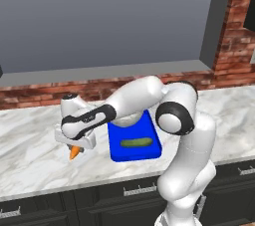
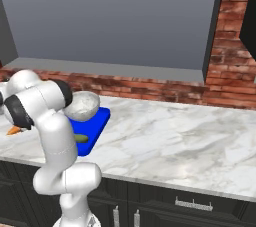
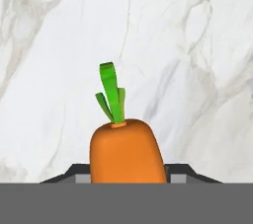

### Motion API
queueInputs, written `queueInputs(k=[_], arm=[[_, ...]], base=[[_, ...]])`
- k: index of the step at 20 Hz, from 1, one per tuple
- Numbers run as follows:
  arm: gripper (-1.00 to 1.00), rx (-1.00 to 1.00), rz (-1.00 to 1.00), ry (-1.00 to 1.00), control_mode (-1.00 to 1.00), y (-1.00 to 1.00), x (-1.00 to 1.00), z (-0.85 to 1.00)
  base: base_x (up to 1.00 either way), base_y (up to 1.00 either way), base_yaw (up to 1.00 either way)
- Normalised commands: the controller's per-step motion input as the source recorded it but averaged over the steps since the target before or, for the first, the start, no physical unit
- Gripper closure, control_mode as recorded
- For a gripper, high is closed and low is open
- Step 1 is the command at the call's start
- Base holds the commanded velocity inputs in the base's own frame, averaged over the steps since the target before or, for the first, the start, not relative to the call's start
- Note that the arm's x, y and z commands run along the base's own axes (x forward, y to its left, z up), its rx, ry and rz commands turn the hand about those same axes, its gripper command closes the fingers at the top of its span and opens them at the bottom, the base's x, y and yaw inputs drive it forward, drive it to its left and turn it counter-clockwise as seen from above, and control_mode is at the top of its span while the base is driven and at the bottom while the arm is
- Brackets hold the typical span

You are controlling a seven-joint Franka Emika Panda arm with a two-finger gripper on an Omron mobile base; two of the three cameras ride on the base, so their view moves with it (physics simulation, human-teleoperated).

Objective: Place the two vegetables and bowl onto the tray for setting up a vegetable dip station.

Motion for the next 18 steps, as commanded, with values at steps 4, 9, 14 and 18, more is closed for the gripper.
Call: queueInputs(k=[4, 9, 14, 18], arm=[[1.00, 0.00, 0.21, 0.00, -1.00, -0.30, -0.31, 0.17], [1.00, 0.00, 0.27, 0.00, -1.00, -0.37, -0.28, 0.19], [1.00, 0.00, 0.34, -0.07, -1.00, -0.40, -0.30, 0.15], [1.00, 0.00, 0.37, -0.13, -1.00, -0.42, -0.29, 0.12]], base=[[0.00, 0.00, 0.00], [0.00, 0.00, 0.00], [0.00, 0.00, 0.00], [0.00, 0.00, 0.00]])
